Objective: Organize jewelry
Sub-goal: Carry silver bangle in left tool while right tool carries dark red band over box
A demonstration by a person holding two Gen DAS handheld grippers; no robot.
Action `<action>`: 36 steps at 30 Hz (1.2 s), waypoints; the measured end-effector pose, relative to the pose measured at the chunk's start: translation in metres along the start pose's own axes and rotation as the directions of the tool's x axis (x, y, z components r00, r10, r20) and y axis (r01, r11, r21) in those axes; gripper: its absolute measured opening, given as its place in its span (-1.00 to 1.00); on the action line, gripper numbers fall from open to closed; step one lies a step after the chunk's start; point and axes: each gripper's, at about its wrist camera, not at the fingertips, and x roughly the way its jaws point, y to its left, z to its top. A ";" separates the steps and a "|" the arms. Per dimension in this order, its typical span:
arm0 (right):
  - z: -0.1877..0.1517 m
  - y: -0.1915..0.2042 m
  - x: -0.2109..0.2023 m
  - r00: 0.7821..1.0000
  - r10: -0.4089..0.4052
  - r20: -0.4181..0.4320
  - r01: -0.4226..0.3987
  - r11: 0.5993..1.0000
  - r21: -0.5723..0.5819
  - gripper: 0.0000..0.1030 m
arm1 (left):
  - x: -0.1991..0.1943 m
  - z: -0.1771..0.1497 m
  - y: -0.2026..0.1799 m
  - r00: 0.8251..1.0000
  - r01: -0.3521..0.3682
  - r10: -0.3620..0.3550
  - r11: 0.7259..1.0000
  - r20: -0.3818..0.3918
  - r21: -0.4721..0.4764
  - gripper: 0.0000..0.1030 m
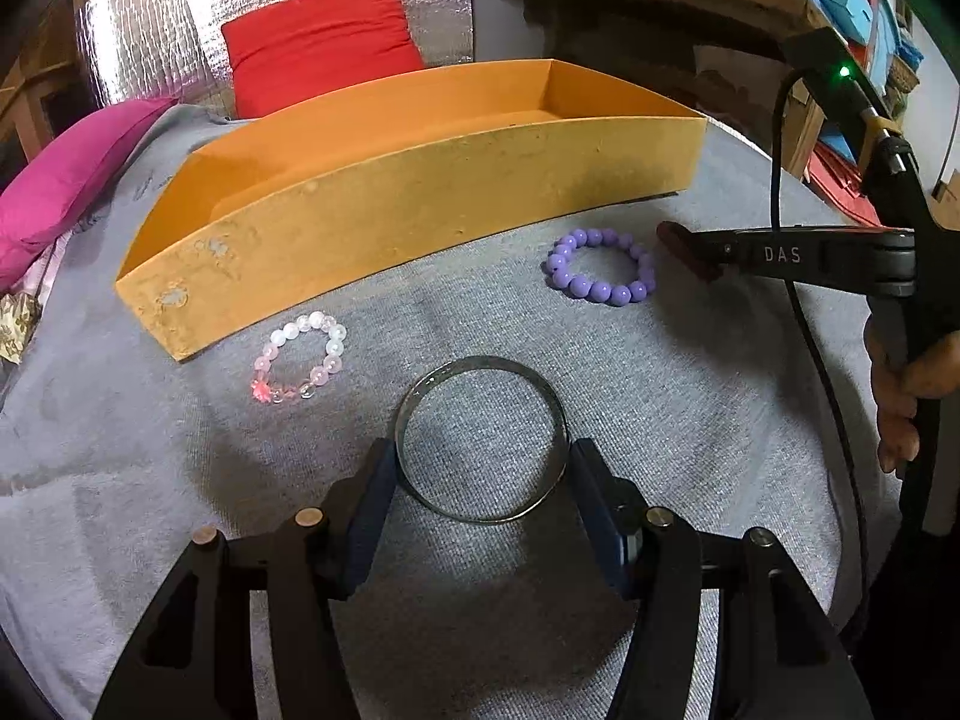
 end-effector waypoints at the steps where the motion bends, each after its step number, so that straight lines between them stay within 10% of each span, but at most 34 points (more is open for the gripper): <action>1: -0.001 0.001 0.000 1.000 -0.005 0.006 0.005 1.000 -0.004 -0.87 | 0.001 0.001 -0.001 1.000 -0.001 0.001 1.000 0.000 0.001 0.18; 10: -0.003 0.013 -0.002 0.998 -0.040 0.039 0.042 0.997 -0.061 -0.89 | -0.001 0.004 0.001 1.000 0.012 -0.012 1.000 0.010 -0.006 0.18; 36: 0.009 -0.048 -0.030 0.980 0.198 0.028 -0.200 0.969 0.145 -0.89 | -0.041 0.020 0.047 0.992 0.004 0.009 0.995 0.125 -0.096 0.18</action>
